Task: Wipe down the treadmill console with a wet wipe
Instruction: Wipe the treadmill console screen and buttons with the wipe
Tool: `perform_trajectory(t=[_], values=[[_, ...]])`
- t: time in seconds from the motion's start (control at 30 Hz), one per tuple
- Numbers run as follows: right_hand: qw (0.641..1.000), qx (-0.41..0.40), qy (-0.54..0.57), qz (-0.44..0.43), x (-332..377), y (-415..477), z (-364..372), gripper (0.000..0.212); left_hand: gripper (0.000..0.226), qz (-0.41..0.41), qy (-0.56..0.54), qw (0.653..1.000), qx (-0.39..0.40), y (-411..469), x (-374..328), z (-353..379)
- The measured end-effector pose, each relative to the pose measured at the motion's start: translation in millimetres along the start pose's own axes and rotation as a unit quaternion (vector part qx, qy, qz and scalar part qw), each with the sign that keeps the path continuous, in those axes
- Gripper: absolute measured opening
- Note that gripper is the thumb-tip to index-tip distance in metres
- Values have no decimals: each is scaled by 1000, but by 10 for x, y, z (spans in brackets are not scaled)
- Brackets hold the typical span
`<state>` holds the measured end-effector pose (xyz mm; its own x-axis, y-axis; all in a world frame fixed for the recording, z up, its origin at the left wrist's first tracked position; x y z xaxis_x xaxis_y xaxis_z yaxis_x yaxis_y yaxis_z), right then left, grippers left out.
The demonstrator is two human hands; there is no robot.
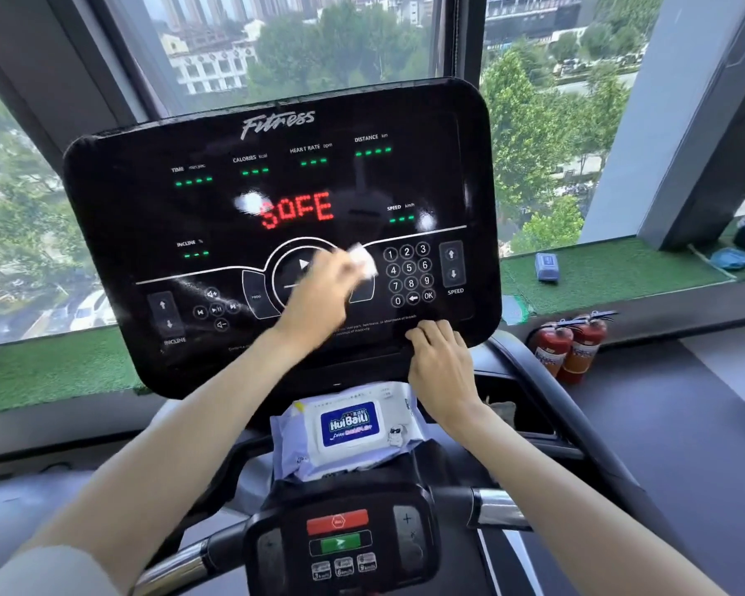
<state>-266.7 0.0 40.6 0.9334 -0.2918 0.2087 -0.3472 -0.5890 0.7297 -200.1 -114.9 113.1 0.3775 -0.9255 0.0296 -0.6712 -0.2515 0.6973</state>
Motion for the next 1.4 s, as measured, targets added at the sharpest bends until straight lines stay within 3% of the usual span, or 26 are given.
perform_trajectory(t=[0.07, 0.1, 0.13, 0.2, 0.27, 0.3, 0.37, 0.43, 0.47, 0.5, 0.57, 0.63, 0.67, 0.7, 0.73, 0.77, 0.83, 0.87, 0.93, 1.0, 1.07, 1.13, 1.2, 1.27, 1.33, 1.4], values=[[1000, 0, 4, -9, 44, -7, 9, 31, 60, 236, 25, 960, 148, -457, -425, 286], [1000, 1, 5, -12, 60, -11, 12, 34, 62, 276, 38, 948, 157, -543, -379, 280], [1000, 2, 8, -11, 72, -15, 13, 35, 62, 252, 36, 959, 124, -490, -240, 193], [1000, 3, 18, -3, 86, -9, 13, 37, 57, 75, 3, 997, -1, -257, 201, -135], [1000, 9, 26, 2, 109, 2, 30, 37, 53, -104, -32, 988, -114, -279, 537, -342], [1000, 12, 28, 2, 127, 4, 38, 38, 53, -119, -33, 984, -130, -328, 506, -332], [999, 16, 32, -2, 177, 5, 55, 38, 58, 10, -20, 1000, -12, -455, 95, -26], [999, 18, 30, -9, 233, 11, 59, 36, 65, 200, 8, 970, 135, -761, -204, 227], [999, 20, 30, -11, 257, 10, 63, 33, 63, 213, 12, 965, 152, -780, -112, 197], [999, 21, 32, -13, 281, 9, 71, 28, 57, 174, 18, 976, 132, -695, 70, 96], [999, 27, 42, -18, 343, 0, 94, 23, 47, 8, 18, 1000, -5, -462, 588, -326], [998, 36, 44, -32, 436, -9, 126, 26, 49, -191, -17, 967, -168, -529, 1114, -706], [997, 39, 45, -40, 490, -12, 142, 26, 51, -247, -21, 947, -204, -613, 1199, -753], [997, 44, 49, -48, 548, -18, 166, 23, 52, -256, -18, 944, -205, -644, 1139, -729], [996, 50, 55, -56, 610, -25, 188, 22, 54, -202, 1, 966, -163, -628, 947, -599], [995, 56, 59, -64, 676, -32, 215, 23, 57, -95, 16, 991, -93, -641, 656, -417], [993, 58, 66, -81, 809, -36, 248, 24, 63, 84, 38, 995, 33, -805, 329, -175], [992, 54, 72, -89, 878, -33, 257, 26, 62, 86, 31, 995, 41, -809, 413, -244], [990, 33, 94, -98, 1020, -11, 246, 31, 56, -54, 11, 998, -27, -721, 933, -575], [988, 8, 111, -109, 1168, 5, 222, 36, 56, -226, 12, 963, -146, -764, 1525, -962], [986, 6, 116, -123, 1322, -4, 254, 39, 53, -316, 12, 926, -207, -888, 1748, -1107], [985, 21, 121, -125, 1436, -22, 317, 41, 41, -279, 15, 949, -143, -894, 1556, -918], [984, 38, 124, -123, 1517, -42, 383, 41, 37, -103, 11, 994, -29, -961, 1082, -628], [984, 53, 122, -121, 1578, -58, 441, 41, 47, 9, 18, 999, 43, -1062, 1008, -545], [984, 63, 122, -111, 1614, -59, 480, 41, 42, -73, 32, 997, 13, -976, 1459, -768], [985, 61, 123, -105, 1655, -45, 496, 42, 37, -185, 53, 977, -90, -917, 1902, -1151]])
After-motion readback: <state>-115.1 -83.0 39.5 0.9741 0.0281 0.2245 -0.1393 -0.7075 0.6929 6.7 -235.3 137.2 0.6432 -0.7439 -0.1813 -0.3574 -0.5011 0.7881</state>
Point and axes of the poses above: each hand's wrist, its own y-axis towards the middle knuckle, its own z-axis out of the palm, x = y × z, the point moved 10 cm from there along y, towards the middle knuckle, and after that the axes turned 11 degrees about -x, right-handed, at the moved point
